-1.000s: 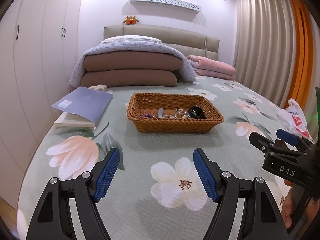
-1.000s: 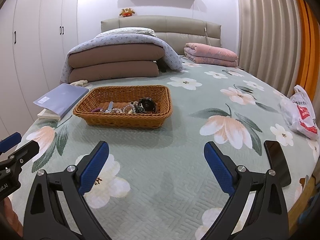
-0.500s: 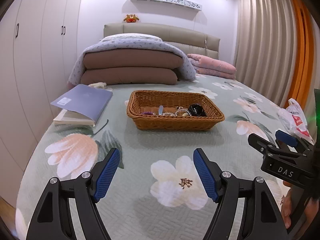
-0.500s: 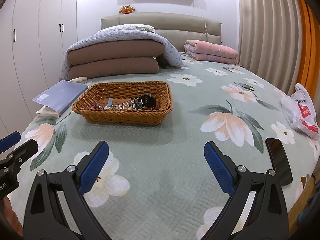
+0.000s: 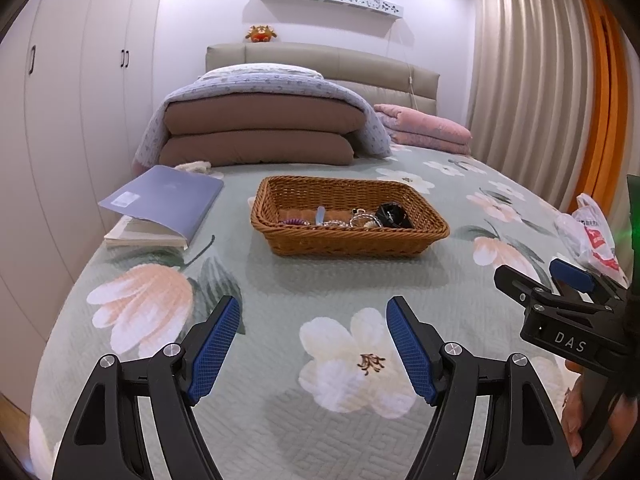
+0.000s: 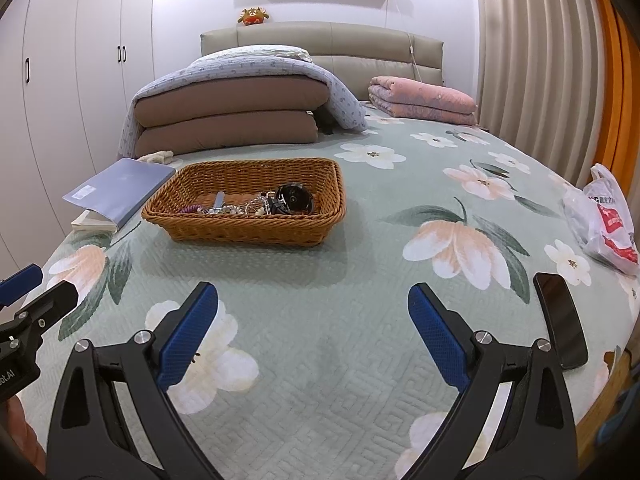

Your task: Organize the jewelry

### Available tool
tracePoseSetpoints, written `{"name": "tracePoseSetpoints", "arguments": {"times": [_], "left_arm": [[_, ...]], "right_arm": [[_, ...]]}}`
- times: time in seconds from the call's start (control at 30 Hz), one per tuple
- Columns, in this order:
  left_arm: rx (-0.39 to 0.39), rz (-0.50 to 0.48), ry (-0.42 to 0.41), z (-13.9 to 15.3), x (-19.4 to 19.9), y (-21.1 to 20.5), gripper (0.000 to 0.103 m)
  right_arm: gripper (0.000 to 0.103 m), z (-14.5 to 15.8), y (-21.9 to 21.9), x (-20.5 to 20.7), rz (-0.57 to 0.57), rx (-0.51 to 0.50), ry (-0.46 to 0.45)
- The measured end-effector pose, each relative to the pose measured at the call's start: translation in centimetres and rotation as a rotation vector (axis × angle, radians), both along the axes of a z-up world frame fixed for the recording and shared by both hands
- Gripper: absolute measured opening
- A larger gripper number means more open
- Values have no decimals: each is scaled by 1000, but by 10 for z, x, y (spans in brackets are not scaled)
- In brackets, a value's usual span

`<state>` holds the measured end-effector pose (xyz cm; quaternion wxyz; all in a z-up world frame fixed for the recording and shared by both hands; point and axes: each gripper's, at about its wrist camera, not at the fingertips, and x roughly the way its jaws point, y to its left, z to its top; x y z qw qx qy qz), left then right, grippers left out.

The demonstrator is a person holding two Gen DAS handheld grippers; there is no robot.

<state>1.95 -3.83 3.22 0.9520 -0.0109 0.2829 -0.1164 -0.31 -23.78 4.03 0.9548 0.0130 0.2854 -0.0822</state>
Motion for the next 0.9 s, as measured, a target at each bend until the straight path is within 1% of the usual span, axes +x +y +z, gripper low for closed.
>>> {"name": "tracePoseSetpoints", "arguments": {"times": [0.6,0.9], "left_arm": [[-7,-6,6,0,2,2,77],[10,7,2,0,4,3,77]], "right_arm": [[97,-1,0,1,6,2,3],[97,-5,-2,8,15,15,14]]}}
